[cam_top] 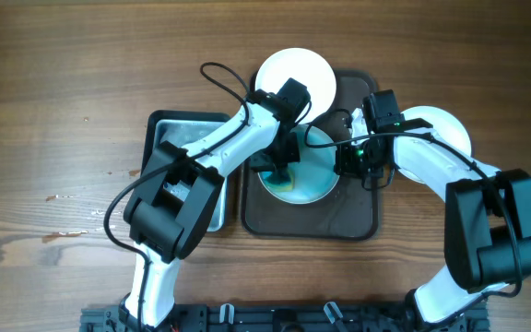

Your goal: Clean dirty plates on tray and stack at the side

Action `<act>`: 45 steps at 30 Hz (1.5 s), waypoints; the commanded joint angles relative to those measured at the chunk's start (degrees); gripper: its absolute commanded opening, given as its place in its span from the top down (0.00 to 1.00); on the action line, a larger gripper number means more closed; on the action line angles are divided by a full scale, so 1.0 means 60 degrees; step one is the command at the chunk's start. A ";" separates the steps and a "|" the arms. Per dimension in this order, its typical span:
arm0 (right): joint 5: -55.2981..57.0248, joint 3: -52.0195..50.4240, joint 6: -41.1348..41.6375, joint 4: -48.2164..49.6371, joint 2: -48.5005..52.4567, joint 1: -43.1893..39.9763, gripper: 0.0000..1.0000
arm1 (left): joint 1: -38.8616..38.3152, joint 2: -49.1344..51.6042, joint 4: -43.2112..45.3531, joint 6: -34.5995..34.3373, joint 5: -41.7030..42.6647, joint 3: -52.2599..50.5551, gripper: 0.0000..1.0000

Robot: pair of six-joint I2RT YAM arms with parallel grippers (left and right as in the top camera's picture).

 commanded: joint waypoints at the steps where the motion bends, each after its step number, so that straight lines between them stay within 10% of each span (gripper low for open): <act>1: 0.0594 -0.0109 0.0000 -0.0135 0.0321 -0.0113 0.95 | 0.0430 0.0539 -0.0058 -0.0404 -0.3268 -0.0346 0.96; 9: 0.0597 -0.0109 -0.0004 -0.0208 0.0321 -0.0113 0.96 | -0.0117 0.0546 0.2565 0.0648 0.3136 -0.0346 0.96; 21: 0.0597 -0.0109 -0.0098 -0.0379 0.0321 -0.0113 0.96 | -0.1133 0.0583 0.3490 -0.0273 0.2397 -0.0346 0.96; 30: 0.0597 -0.0109 -0.0098 -0.0408 0.0321 -0.0113 0.96 | -0.0186 0.0463 0.0186 -0.0342 -0.2317 -0.0346 0.96; 45: 0.0634 -0.0109 -0.0324 -0.0408 0.0321 -0.0124 0.96 | 0.1082 -0.3730 -0.0616 0.0058 0.1293 0.0208 0.96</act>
